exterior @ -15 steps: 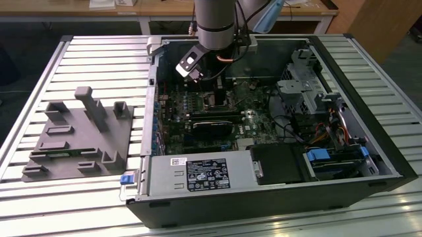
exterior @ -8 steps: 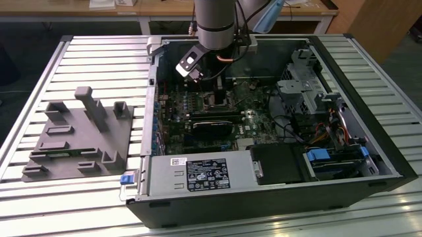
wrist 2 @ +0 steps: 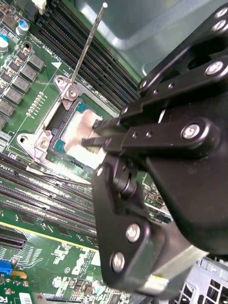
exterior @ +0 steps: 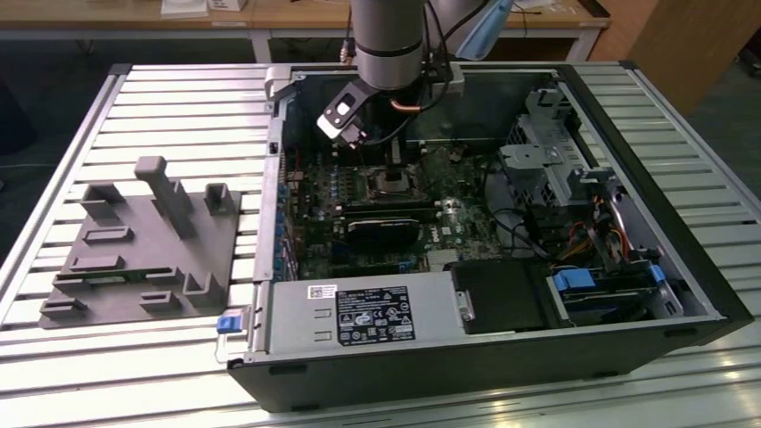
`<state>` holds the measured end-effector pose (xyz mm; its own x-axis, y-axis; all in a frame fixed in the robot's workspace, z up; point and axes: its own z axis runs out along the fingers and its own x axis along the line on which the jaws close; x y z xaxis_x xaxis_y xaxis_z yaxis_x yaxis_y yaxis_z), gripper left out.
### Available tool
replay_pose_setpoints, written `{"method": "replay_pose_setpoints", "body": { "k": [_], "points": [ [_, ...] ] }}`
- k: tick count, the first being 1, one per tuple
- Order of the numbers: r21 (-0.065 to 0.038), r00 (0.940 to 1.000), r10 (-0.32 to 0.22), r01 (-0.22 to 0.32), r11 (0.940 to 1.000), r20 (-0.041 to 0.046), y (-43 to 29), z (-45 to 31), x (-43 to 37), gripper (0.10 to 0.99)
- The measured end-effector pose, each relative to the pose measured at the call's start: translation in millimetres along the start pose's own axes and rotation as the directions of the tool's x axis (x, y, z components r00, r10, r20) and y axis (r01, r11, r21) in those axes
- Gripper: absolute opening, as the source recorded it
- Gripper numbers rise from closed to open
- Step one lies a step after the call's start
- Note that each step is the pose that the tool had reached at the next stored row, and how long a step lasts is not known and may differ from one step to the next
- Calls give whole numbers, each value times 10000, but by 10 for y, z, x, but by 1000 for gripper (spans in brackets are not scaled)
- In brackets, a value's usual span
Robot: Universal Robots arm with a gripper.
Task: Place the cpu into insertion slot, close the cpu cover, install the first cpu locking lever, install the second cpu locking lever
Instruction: 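Place the cpu into insertion slot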
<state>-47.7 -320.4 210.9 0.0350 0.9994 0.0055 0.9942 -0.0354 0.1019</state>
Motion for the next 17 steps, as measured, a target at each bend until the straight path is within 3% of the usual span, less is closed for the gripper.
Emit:
{"method": "replay_pose_setpoints", "body": {
  "k": [4, 10, 17],
  "points": [
    [0, 10000, 0, 0, 10000, 0, 0, -2, 0, 106],
    [0, 10000, 0, 0, 10000, 1, 1, -5, 0, 106],
    [-4, 10000, 0, 0, 10000, 1, 10, -97, 0, 106]
  ]
}}
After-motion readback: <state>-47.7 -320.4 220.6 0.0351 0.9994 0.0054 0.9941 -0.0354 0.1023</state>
